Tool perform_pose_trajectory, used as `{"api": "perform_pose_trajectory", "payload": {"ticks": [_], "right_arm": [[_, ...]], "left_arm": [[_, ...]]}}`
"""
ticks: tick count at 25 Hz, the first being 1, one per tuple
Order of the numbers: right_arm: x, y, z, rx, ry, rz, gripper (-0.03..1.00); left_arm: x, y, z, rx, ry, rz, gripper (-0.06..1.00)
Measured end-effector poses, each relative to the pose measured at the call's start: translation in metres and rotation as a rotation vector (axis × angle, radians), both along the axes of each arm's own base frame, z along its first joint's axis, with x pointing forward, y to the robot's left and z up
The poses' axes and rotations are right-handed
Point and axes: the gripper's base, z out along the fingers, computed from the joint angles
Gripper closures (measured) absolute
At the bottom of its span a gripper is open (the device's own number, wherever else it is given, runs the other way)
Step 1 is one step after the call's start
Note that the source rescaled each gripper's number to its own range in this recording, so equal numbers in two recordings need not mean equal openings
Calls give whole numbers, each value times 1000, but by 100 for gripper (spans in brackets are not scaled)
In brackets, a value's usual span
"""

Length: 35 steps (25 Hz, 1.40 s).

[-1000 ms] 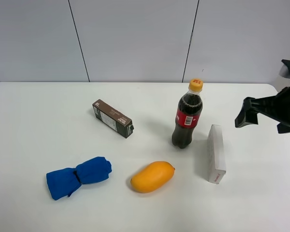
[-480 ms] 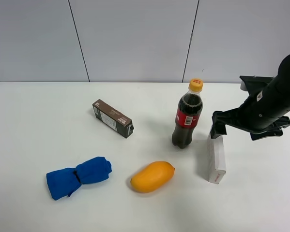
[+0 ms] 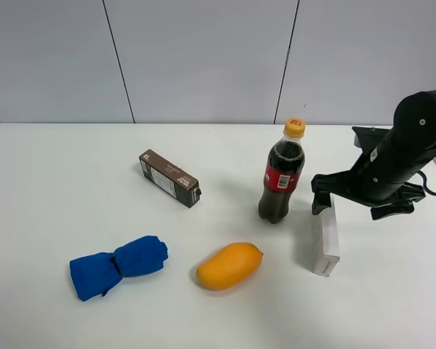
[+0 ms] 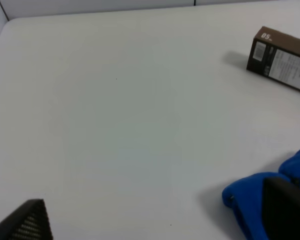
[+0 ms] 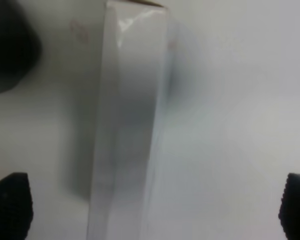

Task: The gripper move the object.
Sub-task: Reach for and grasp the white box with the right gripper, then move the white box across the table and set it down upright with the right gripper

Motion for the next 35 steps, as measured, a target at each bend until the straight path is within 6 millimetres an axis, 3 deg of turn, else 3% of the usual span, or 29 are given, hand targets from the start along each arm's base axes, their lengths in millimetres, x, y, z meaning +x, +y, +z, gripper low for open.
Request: {"api": "perform_pose_trajectory", "payload": {"ticks": [13,17,21,27,35], "right_arm": [[18,5,-58,-25,108,-9,-3],[20,5,-66,-28,119,-10,7],[20,5,-69,-29,122,-10,28],[20,5,-69,-30,127,-10,95],[10,1,-63,-71,220,4,96]], "left_arm": [[0,0,0,0,0,0,-6],[0,0,0,0,0,0,-6],[0,0,0,0,0,0,-6],[0,0,0,0,0,0,-6],[0,0,0,0,0,0,-6]]}}
